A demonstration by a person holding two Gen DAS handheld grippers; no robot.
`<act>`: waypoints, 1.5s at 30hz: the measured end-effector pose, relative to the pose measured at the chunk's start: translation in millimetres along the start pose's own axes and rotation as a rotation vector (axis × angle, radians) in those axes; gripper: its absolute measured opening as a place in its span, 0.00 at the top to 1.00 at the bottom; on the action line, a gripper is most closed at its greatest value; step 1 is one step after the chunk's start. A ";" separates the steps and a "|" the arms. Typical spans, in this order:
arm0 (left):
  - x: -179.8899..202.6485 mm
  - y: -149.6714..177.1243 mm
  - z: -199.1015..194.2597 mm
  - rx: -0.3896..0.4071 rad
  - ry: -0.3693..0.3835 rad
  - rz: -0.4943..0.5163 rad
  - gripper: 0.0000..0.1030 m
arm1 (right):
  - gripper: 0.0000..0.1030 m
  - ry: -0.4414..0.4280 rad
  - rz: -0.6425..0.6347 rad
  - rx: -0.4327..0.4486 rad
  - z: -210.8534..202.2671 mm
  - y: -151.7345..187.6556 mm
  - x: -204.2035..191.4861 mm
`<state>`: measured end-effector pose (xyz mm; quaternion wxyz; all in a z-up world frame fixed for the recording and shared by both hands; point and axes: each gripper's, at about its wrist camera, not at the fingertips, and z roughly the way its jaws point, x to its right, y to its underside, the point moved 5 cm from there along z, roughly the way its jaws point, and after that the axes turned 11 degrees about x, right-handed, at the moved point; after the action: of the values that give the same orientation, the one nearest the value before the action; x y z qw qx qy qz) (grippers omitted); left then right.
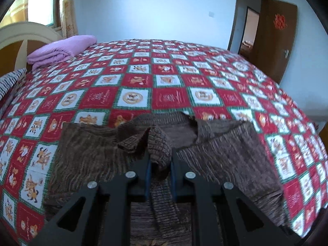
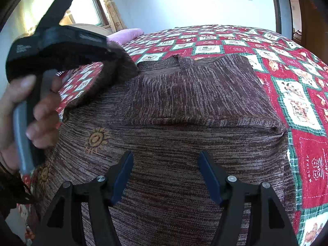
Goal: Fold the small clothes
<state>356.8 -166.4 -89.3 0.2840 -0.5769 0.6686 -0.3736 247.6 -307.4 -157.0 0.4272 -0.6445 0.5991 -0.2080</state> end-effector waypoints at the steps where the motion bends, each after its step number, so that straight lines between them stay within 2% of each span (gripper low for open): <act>1: 5.2 3.7 2.6 -0.001 -0.012 0.022 0.85 | 0.34 -0.001 0.001 0.000 0.2 0.0 -0.2; 4: 20.1 13.9 7.1 0.013 -0.060 0.112 0.85 | 0.34 -0.002 0.001 0.000 0.9 0.1 -1.0; 7: 28.3 23.4 10.4 0.013 -0.074 0.155 0.85 | 0.34 -0.001 0.000 0.000 0.5 0.0 -0.5; 17: 35.6 42.6 20.1 -0.014 -0.079 0.191 0.80 | 0.34 -0.001 -0.001 0.001 0.6 -0.3 -0.5; 22: 40.1 44.7 17.6 -0.012 -0.066 0.205 0.69 | 0.33 -0.001 0.000 0.001 0.4 -0.4 -0.5; 24: 40.9 44.5 15.8 -0.004 -0.073 0.215 0.49 | 0.33 -0.001 0.000 0.001 0.3 -0.4 -0.5; 26: 41.3 42.6 11.0 0.017 -0.088 0.232 0.39 | 0.33 -0.001 0.000 0.001 0.3 -0.4 -0.6; 30: 34.3 38.4 0.8 0.030 -0.082 0.259 0.32 | 0.32 -0.006 0.002 0.000 1.2 -0.6 -0.7; 31: 26.6 36.4 -6.5 0.047 -0.080 0.266 0.30 | 0.32 -0.008 0.004 0.001 1.4 -0.6 -0.8; 33: 8.8 33.7 -13.9 0.070 -0.096 0.275 0.20 | 0.32 -0.010 0.005 0.001 1.5 -0.8 -0.4; 35: -23.5 31.6 -19.7 0.083 -0.134 0.266 0.15 | 0.32 -0.010 0.005 0.002 1.1 -0.9 -0.2; 37: -66.0 29.4 -22.0 0.077 -0.211 0.240 0.15 | 0.32 -0.018 0.012 0.013 -1.5 -1.9 1.1; 41: -147.6 32.1 -10.1 -0.005 -0.359 0.161 0.15 | 0.32 0.003 0.081 0.037 -7.8 -12.4 8.7; 43: -171.7 41.6 2.8 -0.074 -0.378 0.131 0.15 | 0.32 -0.034 0.155 0.038 -7.6 -25.8 10.0; 45: -172.9 52.4 8.8 -0.099 -0.366 0.146 0.15 | 0.32 -0.049 0.177 0.029 -5.3 -47.0 2.8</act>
<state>364.6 5.0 -146.4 0.3983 -0.5985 0.6633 -0.2078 271.9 -315.5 -117.2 0.4675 -0.5876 0.6401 -0.1623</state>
